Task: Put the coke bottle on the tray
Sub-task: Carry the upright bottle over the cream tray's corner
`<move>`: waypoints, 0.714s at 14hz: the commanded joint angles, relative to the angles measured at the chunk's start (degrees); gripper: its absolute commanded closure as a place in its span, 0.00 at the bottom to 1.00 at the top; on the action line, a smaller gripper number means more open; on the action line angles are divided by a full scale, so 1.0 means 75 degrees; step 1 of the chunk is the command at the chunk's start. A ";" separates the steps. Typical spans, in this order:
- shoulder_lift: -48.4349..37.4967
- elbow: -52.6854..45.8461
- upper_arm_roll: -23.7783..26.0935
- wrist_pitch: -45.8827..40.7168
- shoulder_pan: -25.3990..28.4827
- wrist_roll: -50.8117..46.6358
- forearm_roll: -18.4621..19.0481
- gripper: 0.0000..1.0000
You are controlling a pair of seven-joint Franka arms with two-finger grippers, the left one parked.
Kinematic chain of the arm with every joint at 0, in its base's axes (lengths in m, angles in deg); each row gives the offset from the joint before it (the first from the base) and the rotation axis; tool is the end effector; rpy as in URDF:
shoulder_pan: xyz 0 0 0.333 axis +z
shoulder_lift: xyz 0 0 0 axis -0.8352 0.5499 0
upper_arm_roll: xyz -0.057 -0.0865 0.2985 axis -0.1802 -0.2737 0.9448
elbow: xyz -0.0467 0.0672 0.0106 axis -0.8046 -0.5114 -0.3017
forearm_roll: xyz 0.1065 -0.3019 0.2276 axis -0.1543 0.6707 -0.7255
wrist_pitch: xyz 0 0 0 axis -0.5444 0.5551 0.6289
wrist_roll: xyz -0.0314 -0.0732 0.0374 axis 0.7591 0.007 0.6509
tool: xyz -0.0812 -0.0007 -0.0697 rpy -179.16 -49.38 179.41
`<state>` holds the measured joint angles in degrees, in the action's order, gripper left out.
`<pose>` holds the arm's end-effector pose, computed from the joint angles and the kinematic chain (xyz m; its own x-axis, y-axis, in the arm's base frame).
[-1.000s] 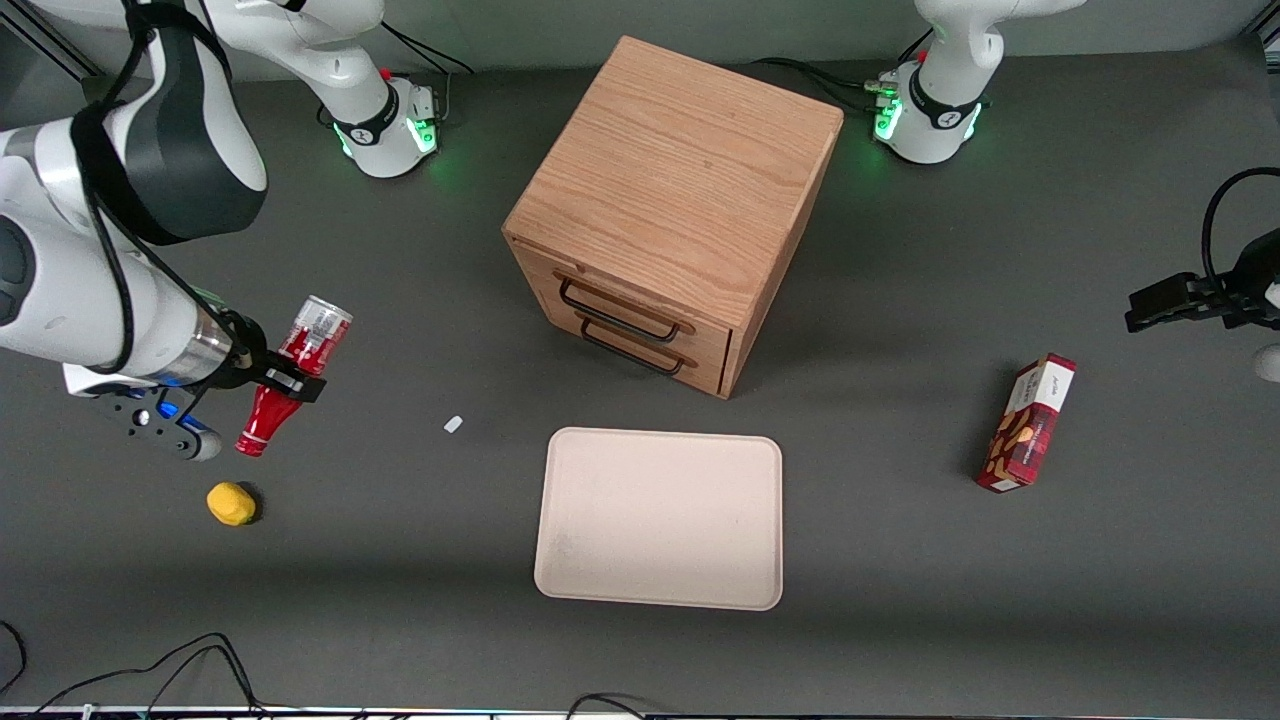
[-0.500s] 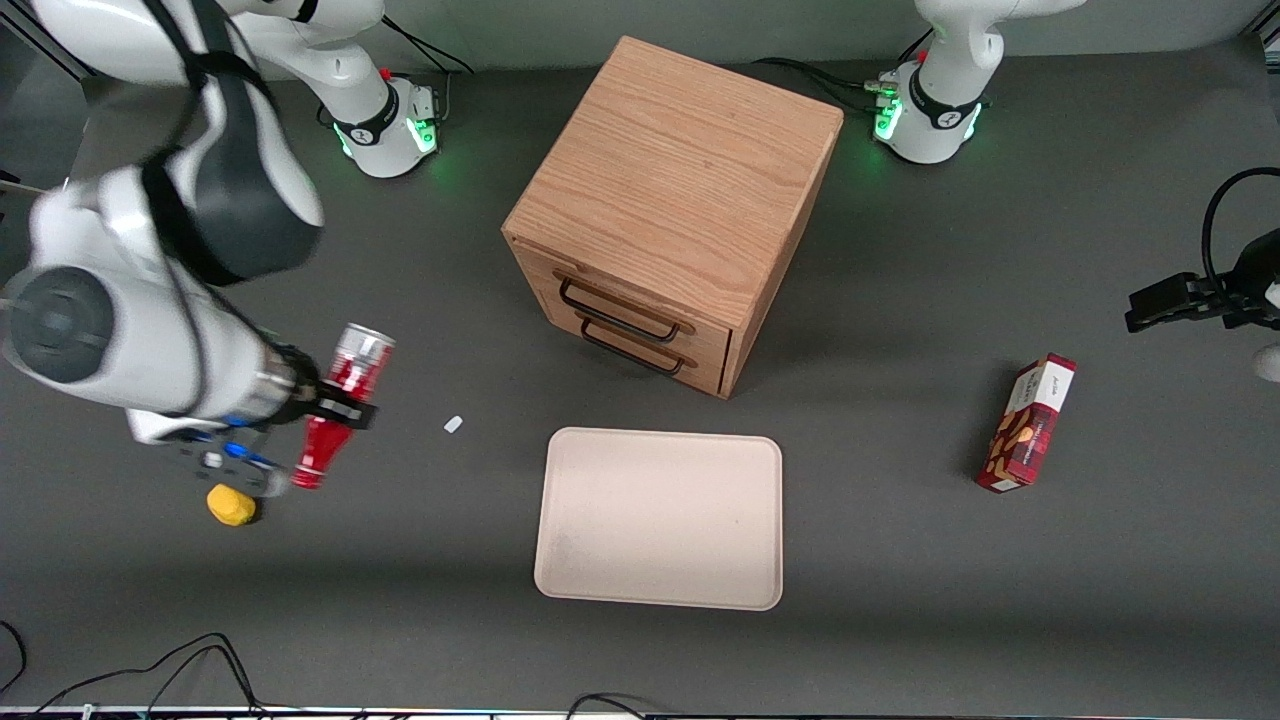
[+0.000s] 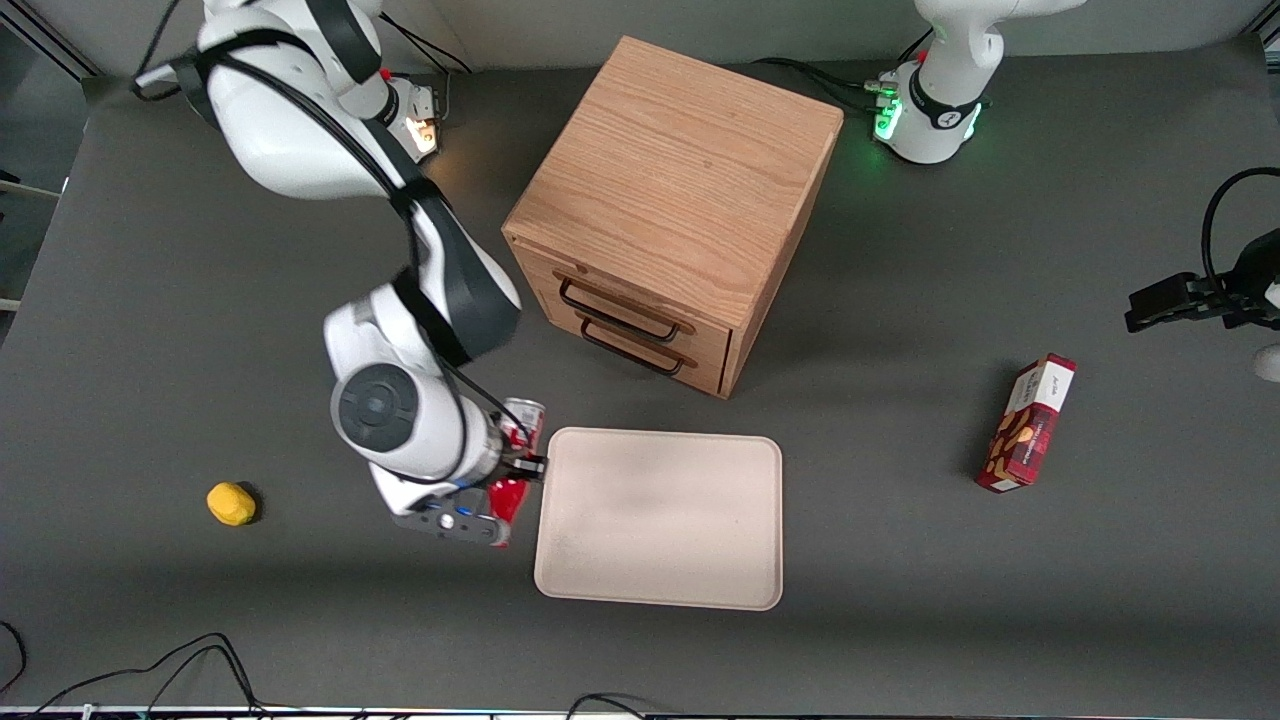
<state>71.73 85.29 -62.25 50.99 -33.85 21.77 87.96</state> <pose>0.7042 0.3387 0.3329 0.9866 -0.1593 -0.0355 -0.1611 -0.9854 -0.0551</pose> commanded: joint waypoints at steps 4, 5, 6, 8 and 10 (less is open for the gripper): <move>0.1154 -0.0610 -0.0304 0.0876 0.0336 0.0715 -0.0152 1.00; 0.1283 -0.0610 -0.0316 0.1099 0.0336 0.0715 -0.0152 1.00; 0.1377 -0.0610 -0.0316 0.1218 0.0336 0.0750 -0.0140 1.00; 0.1541 -0.0610 -0.0305 0.1301 0.0336 0.1136 -0.0140 1.00; 0.1623 -0.0587 -0.0316 0.1453 0.0336 0.1160 -0.0140 1.00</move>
<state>82.51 84.05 -63.64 61.92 -31.99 28.70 87.95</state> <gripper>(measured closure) 0.441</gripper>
